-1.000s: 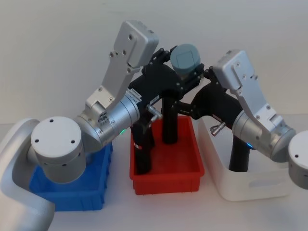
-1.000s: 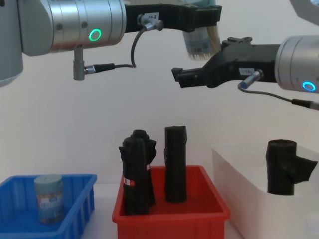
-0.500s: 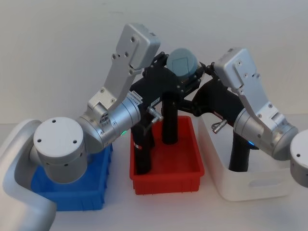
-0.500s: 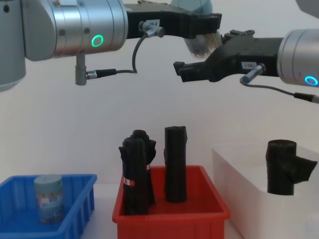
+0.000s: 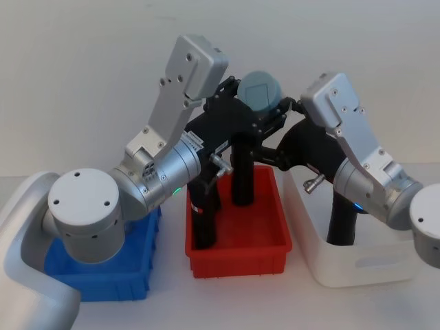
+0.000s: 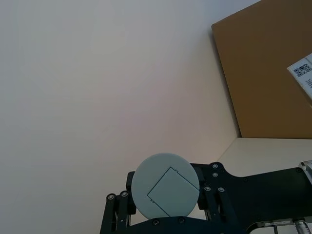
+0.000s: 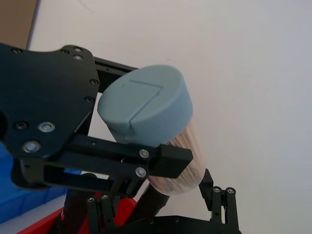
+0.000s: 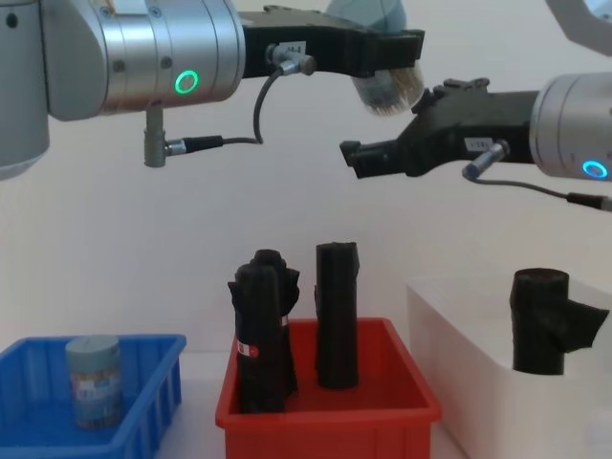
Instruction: Pick the cotton swabs from the blue box and place them into the white box.
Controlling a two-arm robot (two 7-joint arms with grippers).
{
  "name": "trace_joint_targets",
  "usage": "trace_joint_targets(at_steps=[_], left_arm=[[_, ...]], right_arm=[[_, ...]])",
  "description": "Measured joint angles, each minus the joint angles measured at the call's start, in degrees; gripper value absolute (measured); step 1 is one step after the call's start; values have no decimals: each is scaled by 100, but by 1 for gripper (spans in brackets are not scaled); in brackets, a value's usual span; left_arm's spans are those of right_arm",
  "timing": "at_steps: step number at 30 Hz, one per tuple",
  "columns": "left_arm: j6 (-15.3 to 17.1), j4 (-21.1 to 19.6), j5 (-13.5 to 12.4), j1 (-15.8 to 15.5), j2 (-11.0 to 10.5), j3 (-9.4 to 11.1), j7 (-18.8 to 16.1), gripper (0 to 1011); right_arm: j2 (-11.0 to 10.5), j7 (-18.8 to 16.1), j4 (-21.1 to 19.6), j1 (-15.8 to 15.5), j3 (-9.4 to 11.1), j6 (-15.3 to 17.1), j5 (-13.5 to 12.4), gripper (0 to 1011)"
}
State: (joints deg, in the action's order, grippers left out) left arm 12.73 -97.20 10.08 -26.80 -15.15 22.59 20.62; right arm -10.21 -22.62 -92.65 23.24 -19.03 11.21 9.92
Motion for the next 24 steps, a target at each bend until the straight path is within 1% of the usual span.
trace_joint_targets(at_steps=[6,12,19,24], left_arm=[[-4,-7,17,8,-9,-6,-16,681],[-3,-8,21,7,-11,-9,-20,681],[28,8,19,-9,-9,-10,-13,681],[98,40,18,-35,-5,-10,27,681]], right_arm=[[-33,21,59,-7,3,108,57,1002],[-64,46,93,-20,10,121,114,1002],[-109,51,95,-16,20,23,231,1002],[-163,-10,42,0,34,-79,350,1002]])
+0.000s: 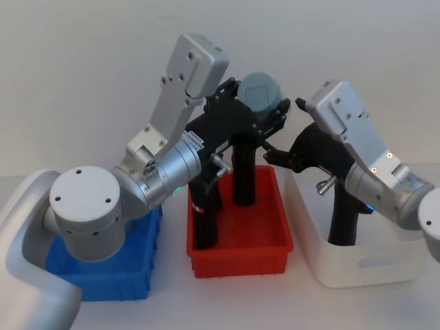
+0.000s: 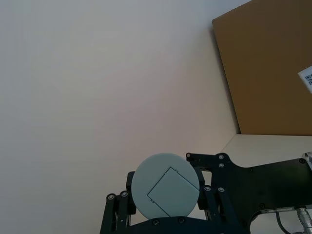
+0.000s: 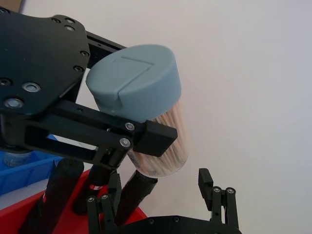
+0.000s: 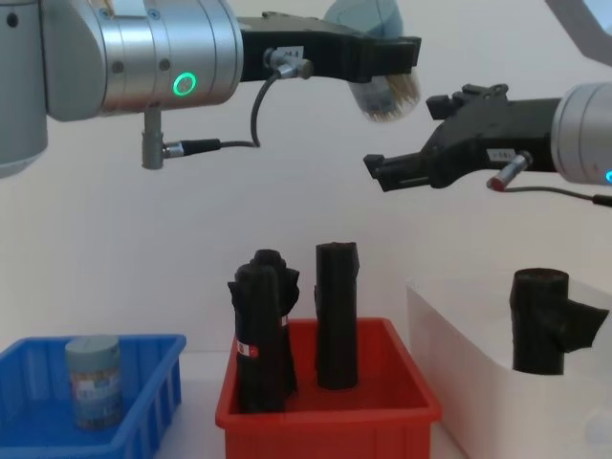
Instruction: Pick the cotton swabs from the blue box and place them into the white box.
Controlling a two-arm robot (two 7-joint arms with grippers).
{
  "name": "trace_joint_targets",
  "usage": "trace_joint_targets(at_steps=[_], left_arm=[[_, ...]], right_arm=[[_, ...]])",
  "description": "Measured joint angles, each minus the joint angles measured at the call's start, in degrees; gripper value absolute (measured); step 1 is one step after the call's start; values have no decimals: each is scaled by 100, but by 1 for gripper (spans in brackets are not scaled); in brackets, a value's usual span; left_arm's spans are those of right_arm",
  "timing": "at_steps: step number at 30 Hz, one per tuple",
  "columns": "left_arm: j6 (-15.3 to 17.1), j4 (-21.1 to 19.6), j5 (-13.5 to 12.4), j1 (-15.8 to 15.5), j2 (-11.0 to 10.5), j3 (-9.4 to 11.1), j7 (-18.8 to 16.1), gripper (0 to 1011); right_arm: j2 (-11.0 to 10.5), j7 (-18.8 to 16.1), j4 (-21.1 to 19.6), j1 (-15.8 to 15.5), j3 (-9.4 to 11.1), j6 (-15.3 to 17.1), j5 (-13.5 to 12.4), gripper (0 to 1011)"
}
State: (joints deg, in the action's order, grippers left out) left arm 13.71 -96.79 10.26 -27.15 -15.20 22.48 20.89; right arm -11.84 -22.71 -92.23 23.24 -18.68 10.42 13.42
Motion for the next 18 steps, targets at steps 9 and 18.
trace_joint_targets(at_steps=[9,18], left_arm=[[205,82,-27,-74,-7,-8,178,681],[317,143,-47,-123,-7,-8,288,681]], right_arm=[[-104,-154,-102,27,23,-141,183,1002],[-189,-329,-163,51,32,-228,308,1002]])
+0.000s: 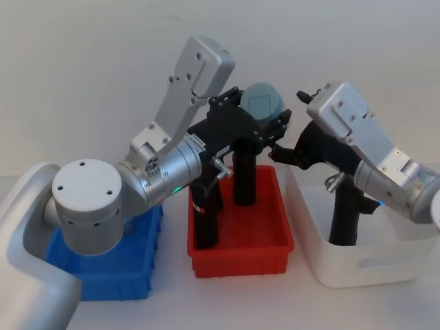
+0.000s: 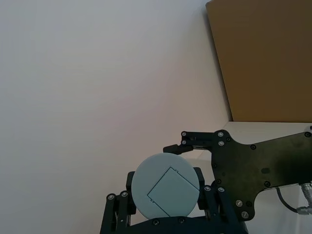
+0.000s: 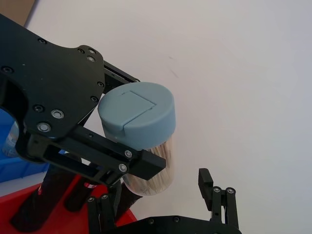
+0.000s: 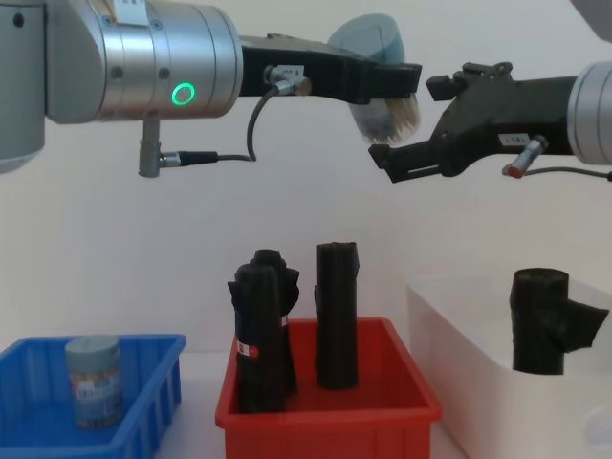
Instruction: Pick the cotton swabs from the blue box and place them into the white box.
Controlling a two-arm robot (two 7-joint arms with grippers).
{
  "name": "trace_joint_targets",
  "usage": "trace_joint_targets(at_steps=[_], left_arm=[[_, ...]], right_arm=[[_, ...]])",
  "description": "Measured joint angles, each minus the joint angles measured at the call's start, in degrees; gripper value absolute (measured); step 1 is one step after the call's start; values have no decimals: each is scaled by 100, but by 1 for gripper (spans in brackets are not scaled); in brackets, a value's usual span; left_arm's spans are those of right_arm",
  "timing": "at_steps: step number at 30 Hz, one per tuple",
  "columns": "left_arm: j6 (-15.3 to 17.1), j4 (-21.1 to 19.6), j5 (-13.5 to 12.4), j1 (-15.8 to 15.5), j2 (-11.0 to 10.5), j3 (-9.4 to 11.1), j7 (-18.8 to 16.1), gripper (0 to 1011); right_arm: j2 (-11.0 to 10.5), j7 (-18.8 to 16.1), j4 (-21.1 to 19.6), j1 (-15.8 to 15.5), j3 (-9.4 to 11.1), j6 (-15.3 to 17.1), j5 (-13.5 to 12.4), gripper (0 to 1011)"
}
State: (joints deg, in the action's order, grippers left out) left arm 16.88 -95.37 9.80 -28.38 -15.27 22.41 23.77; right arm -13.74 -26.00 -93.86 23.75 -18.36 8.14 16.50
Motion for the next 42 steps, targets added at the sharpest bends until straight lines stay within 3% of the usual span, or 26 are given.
trace_joint_targets(at_steps=[15,38,42], left_arm=[[32,61,10,-32,19,31,63,681],[44,49,60,-10,5,57,46,681],[43,49,64,-9,5,59,42,681]], right_arm=[[-29,-198,-45,36,-37,43,40,1002],[58,-194,45,129,-119,80,-3,1002],[69,-192,54,141,-127,86,-22,935]])
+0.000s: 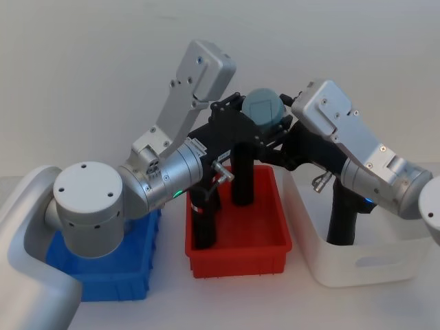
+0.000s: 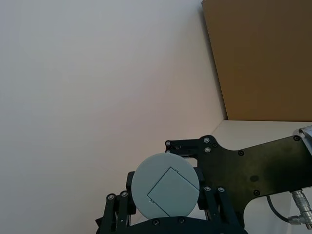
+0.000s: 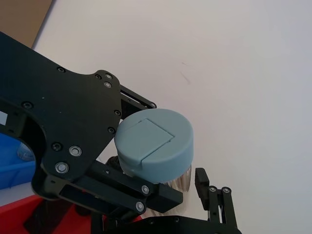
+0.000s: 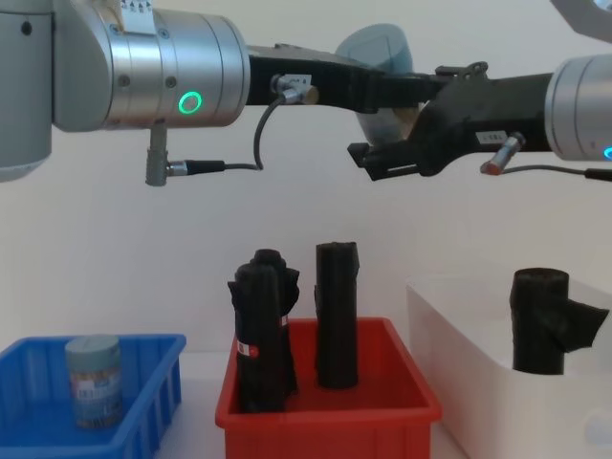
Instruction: Pick the cotton swabs from the blue box and place them into the white box.
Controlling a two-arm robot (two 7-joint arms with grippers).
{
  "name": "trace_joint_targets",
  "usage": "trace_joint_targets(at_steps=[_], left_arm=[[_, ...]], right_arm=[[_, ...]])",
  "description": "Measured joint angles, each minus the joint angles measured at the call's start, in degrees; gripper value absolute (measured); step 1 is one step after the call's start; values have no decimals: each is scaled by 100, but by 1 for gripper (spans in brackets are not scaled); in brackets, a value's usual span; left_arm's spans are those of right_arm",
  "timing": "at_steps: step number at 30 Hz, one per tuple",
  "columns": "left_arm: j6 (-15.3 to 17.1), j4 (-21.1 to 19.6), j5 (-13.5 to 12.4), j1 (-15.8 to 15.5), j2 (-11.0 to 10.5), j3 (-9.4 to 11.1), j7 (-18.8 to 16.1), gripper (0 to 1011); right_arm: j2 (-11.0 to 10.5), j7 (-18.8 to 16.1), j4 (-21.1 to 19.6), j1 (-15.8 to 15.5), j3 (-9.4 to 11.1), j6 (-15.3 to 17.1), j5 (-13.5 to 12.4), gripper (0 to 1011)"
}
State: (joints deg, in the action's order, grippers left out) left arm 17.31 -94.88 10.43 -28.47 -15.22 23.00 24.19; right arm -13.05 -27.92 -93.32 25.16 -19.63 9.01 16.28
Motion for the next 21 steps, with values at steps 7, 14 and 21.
trace_joint_targets(at_steps=[7,14,21], left_arm=[[-4,1,6,4,0,3,-5,681],[-8,1,9,4,0,3,-10,681],[-9,2,13,4,-1,3,-13,681]], right_arm=[[9,1,7,8,-7,4,-13,759],[13,1,12,11,-11,9,-23,628],[16,1,17,16,-15,12,-28,628]])
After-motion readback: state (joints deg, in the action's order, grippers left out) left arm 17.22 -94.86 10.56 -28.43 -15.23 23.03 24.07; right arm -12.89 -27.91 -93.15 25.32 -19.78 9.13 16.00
